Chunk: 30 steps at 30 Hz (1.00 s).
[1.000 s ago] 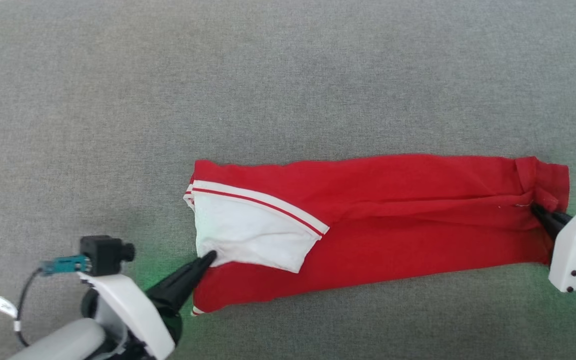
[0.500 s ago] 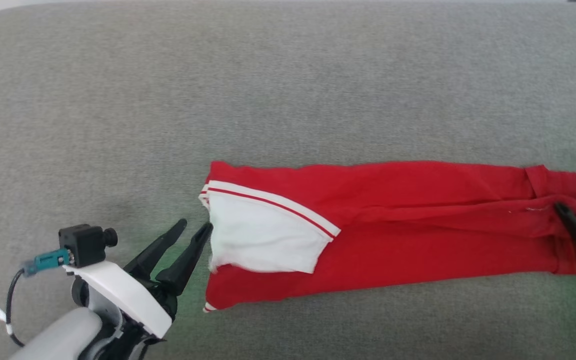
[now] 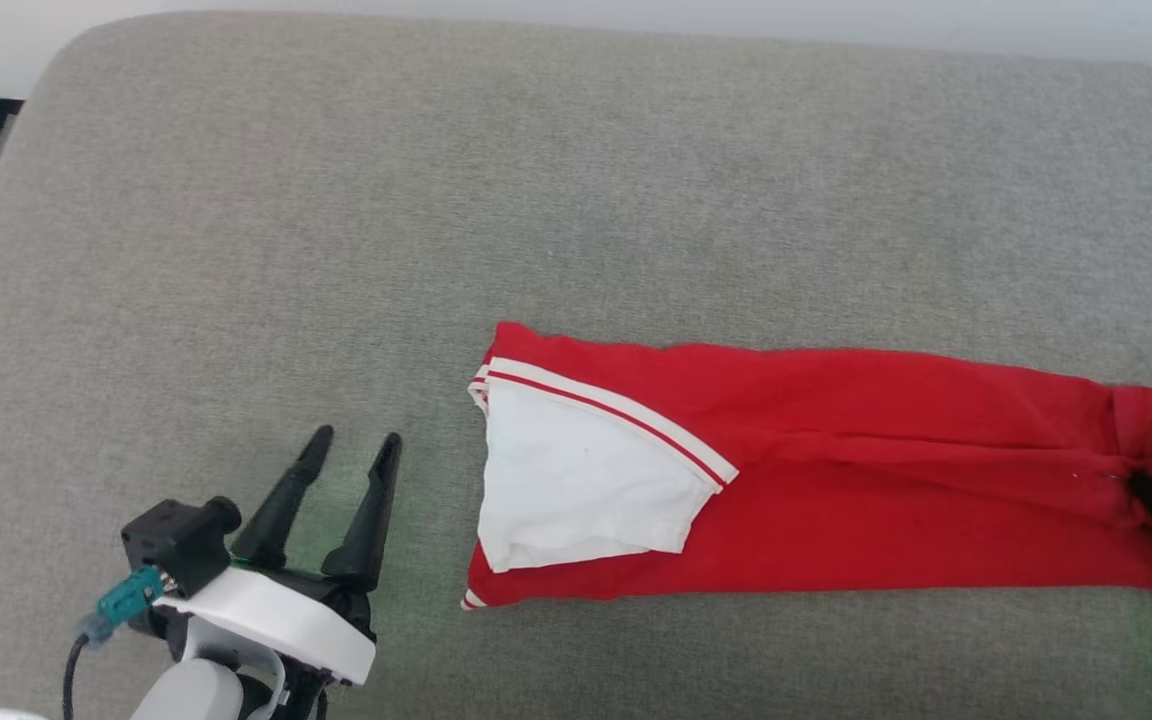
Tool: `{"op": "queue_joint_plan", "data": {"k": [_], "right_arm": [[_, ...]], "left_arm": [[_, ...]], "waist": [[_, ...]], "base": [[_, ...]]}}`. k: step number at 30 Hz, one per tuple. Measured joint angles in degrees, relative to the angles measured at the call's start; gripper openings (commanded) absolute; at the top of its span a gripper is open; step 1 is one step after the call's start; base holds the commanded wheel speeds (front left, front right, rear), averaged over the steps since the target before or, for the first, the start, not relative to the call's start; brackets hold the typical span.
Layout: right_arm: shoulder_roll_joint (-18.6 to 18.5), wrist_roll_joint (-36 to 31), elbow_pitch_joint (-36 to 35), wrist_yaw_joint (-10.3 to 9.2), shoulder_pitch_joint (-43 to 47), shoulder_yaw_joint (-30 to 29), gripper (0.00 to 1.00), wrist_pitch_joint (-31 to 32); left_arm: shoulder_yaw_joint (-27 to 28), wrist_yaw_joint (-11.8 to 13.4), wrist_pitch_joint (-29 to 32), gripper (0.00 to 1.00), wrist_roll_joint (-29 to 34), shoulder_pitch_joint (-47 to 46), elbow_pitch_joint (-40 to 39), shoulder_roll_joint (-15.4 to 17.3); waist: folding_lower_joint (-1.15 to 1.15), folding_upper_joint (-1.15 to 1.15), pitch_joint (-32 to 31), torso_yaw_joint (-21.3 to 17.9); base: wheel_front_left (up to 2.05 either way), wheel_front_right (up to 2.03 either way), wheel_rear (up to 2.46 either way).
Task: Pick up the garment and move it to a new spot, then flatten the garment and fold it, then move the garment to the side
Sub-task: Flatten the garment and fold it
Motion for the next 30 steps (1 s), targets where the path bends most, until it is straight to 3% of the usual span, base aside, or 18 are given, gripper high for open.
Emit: {"op": "queue_joint_plan", "data": {"k": [4,8,9,12,24,30], "right_arm": [[-0.2,0.1,2.1,0.00,-0.8,0.0,1.00,0.8],[-0.3,0.1,3.9,0.00,-1.9,0.2,1.00,1.2],[-0.3,0.0,4.2,0.01,-2.1,0.2,0.80,1.3],[-0.3,0.0,5.2,0.01,-3.0,0.5,0.00,1.4],[1.0,0.1,7.1,0.33,-5.6,0.1,0.00,-1.0],[-2.7,-0.8,8.9,0.18,-5.9,-5.0,0.00,-3.9]], "left_arm": [[7.4,0.0,0.0,1.00,11.1,2.2,-2.4,-4.5],[11.3,0.0,0.0,1.00,18.0,3.5,-5.6,-7.8],[11.8,0.0,0.0,1.00,19.0,3.9,-6.0,-8.3],[11.8,-0.1,0.0,1.00,21.6,4.1,-6.3,-9.0],[13.6,-0.1,0.0,1.00,24.8,4.1,-6.3,-8.8],[14.6,-0.1,0.0,1.00,26.2,4.2,-7.1,-8.6]], "waist": [[0.00,0.00,-0.2,0.8],[0.00,0.00,-0.1,1.2],[0.00,0.00,0.0,1.2],[0.00,0.00,0.1,1.1],[0.00,0.00,0.3,-2.0],[0.00,0.00,0.8,-4.2]], "base": [[0.00,0.00,0.00],[0.00,0.00,0.00],[0.00,0.00,0.00],[0.00,0.00,0.00],[0.00,0.00,0.00],[0.00,0.00,0.00]]}}
